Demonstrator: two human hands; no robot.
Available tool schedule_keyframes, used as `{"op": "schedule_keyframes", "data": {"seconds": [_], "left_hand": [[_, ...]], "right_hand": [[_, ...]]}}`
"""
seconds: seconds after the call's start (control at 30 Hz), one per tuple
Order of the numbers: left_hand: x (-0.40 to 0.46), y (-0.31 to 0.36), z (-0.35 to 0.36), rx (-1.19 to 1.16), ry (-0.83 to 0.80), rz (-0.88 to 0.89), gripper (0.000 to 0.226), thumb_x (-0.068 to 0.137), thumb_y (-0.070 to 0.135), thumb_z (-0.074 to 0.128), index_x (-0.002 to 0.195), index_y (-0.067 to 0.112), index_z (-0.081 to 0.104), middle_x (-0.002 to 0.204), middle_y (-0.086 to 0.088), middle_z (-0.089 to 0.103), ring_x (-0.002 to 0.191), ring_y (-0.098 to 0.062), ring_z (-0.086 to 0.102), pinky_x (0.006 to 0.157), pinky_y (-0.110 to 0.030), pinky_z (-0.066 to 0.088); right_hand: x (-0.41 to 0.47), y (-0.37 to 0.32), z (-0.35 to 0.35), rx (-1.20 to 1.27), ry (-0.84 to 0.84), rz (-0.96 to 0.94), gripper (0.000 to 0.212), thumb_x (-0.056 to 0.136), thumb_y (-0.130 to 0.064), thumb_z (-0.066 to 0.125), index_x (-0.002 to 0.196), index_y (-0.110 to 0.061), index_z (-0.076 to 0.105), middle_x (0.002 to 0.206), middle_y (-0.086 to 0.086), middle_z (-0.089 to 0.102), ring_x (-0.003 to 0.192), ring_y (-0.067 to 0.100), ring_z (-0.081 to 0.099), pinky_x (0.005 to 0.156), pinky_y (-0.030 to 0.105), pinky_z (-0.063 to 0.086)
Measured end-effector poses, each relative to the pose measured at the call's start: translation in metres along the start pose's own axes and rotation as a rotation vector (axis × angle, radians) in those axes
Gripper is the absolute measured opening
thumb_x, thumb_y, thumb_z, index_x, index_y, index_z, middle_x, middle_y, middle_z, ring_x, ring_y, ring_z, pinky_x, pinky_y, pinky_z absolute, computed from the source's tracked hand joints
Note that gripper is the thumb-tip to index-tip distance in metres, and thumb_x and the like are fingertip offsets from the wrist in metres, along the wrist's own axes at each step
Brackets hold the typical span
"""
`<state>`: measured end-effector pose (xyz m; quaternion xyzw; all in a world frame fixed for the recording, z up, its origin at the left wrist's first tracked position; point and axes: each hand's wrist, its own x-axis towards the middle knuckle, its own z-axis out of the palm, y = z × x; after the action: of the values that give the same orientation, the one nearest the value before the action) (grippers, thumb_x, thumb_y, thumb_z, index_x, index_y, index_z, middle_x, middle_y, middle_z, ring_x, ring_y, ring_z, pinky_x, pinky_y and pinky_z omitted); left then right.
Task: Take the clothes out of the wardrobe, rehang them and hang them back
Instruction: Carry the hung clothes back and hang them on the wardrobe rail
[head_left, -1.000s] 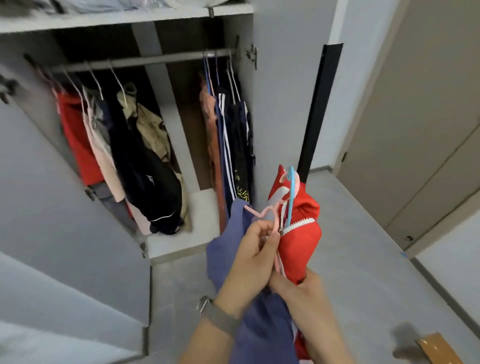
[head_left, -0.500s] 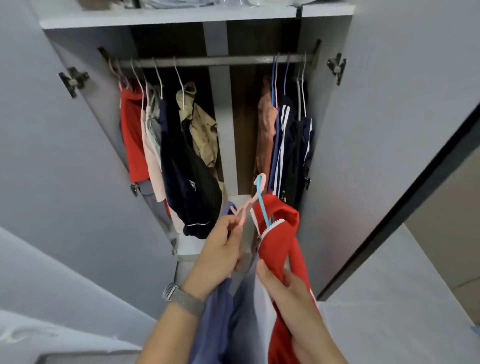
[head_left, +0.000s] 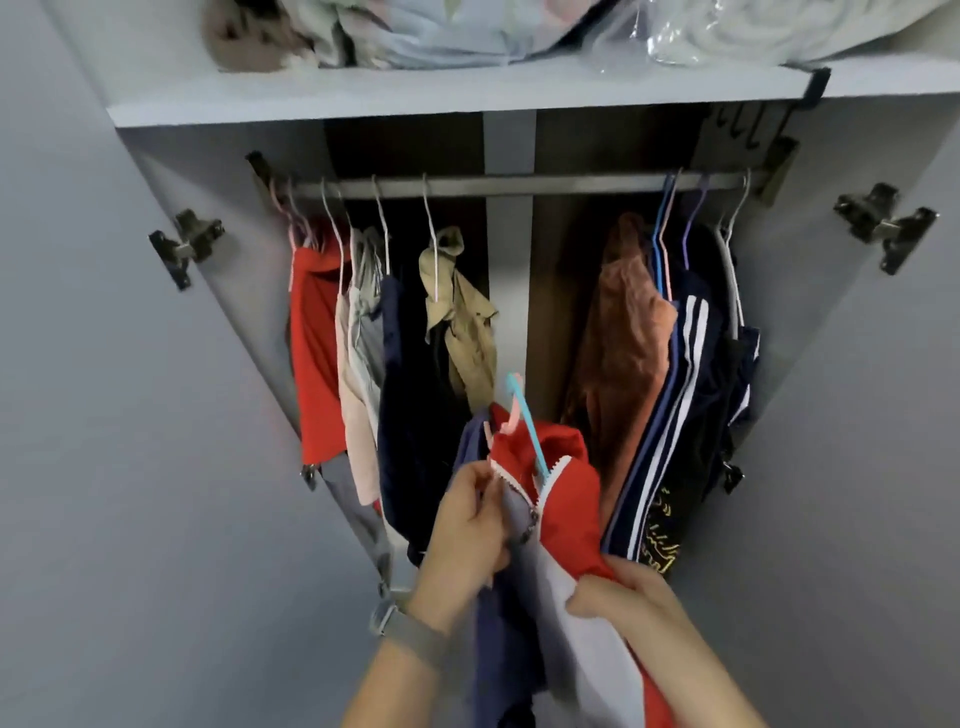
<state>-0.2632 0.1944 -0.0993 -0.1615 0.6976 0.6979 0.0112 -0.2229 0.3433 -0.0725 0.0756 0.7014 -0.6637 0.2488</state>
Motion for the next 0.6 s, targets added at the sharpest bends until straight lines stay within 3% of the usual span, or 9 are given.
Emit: {"op": "schedule_keyframes", "data": {"seconds": [0.17,0.27,0.43,0.5,0.6], "left_hand": [[0.05,0.036,-0.005,-0.014,-0.091,0.025,0.014,0.102,0.016,0.035,0.104,0.011,0.048,0.046,0.004,0.04,0.034,-0.009,0.033,0.033,-0.019,0.029],[0.079,0.054,-0.005,0.073,-0.083,0.026,0.017,0.101,0.018,0.036,0.107,0.013,0.051,0.054,-0.002,0.043,0.036,-0.009,0.035,0.031,-0.019,0.028],[0.13,0.066,0.006,0.129,-0.052,0.033,0.014,0.1,0.016,0.038,0.098,0.014,0.052,0.049,0.006,0.048,0.04,-0.009,0.04,0.041,-0.025,0.031],[0.147,0.074,0.01,0.118,-0.039,0.037,0.015,0.099,0.011,0.037,0.091,0.013,0.05,0.044,0.01,0.048,0.04,-0.007,0.04,0.04,-0.023,0.03],[0.168,0.091,0.012,0.128,-0.027,0.049,0.016,0.099,0.009,0.035,0.094,0.008,0.051,0.05,0.003,0.047,0.038,-0.008,0.038,0.035,-0.021,0.03]], "right_hand": [[0.046,-0.045,-0.009,0.081,0.103,-0.158,0.024,0.048,-0.014,0.064,0.059,-0.009,0.044,0.068,0.007,0.028,0.065,0.018,0.029,0.061,0.033,0.02],[0.071,-0.054,-0.013,0.105,0.15,-0.162,0.022,0.047,-0.012,0.063,0.06,-0.009,0.046,0.067,0.007,0.033,0.068,0.021,0.033,0.067,0.033,0.023],[0.105,-0.067,-0.02,0.127,0.083,-0.143,0.046,0.04,-0.019,0.065,0.07,0.01,0.046,0.071,0.009,0.044,0.072,0.023,0.043,0.073,0.035,0.029],[0.116,-0.079,-0.025,0.113,0.051,-0.156,0.038,0.046,-0.015,0.064,0.07,0.01,0.05,0.068,0.009,0.045,0.07,0.023,0.044,0.071,0.034,0.031],[0.134,-0.101,-0.035,0.16,0.088,-0.162,0.015,0.053,-0.009,0.066,0.064,-0.001,0.06,0.06,0.007,0.048,0.063,0.021,0.048,0.064,0.031,0.034]]}}
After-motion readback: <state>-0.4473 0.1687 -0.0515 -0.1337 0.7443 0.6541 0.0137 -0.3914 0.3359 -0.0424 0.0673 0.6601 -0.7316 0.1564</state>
